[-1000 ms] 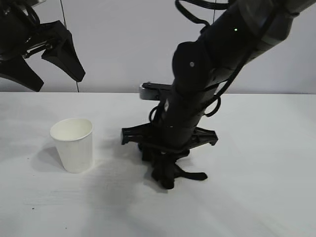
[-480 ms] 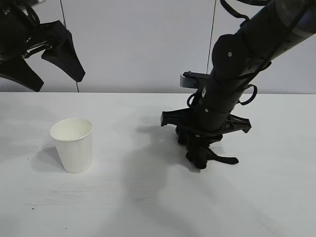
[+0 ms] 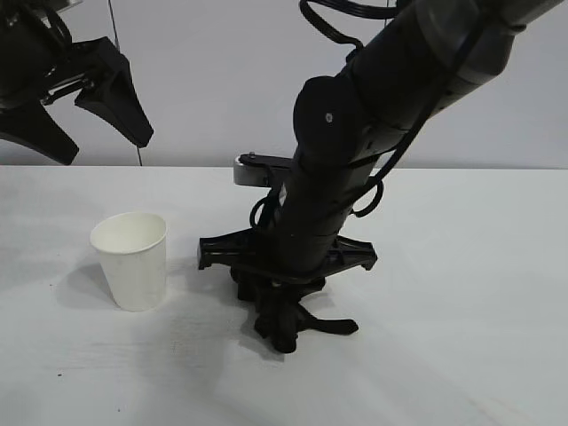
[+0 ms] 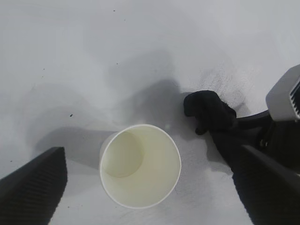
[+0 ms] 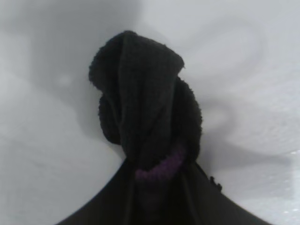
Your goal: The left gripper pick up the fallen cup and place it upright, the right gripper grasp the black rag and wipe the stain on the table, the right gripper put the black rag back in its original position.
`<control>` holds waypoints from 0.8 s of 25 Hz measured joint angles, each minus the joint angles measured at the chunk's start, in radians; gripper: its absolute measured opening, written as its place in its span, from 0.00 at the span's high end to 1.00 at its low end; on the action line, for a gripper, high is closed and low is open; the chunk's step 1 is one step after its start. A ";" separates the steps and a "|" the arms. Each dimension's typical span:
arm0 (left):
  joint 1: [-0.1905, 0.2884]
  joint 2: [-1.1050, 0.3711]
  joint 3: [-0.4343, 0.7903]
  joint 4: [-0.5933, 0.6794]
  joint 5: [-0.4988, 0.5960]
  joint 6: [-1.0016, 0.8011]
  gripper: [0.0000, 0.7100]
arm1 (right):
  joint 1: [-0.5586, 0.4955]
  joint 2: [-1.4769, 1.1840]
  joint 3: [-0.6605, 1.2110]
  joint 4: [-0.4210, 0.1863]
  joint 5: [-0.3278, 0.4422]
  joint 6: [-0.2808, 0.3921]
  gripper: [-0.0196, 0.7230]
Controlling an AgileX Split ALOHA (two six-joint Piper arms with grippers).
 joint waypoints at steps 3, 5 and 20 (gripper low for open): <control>0.000 0.000 0.000 0.000 0.000 0.000 0.02 | -0.039 -0.021 0.003 0.002 0.070 -0.004 0.68; 0.000 0.000 0.000 -0.009 0.001 0.000 0.02 | -0.053 -0.047 0.014 -0.001 0.129 -0.007 0.38; 0.000 0.000 0.000 -0.104 0.049 -0.016 0.02 | -0.210 -0.392 0.020 0.204 0.284 -0.182 0.10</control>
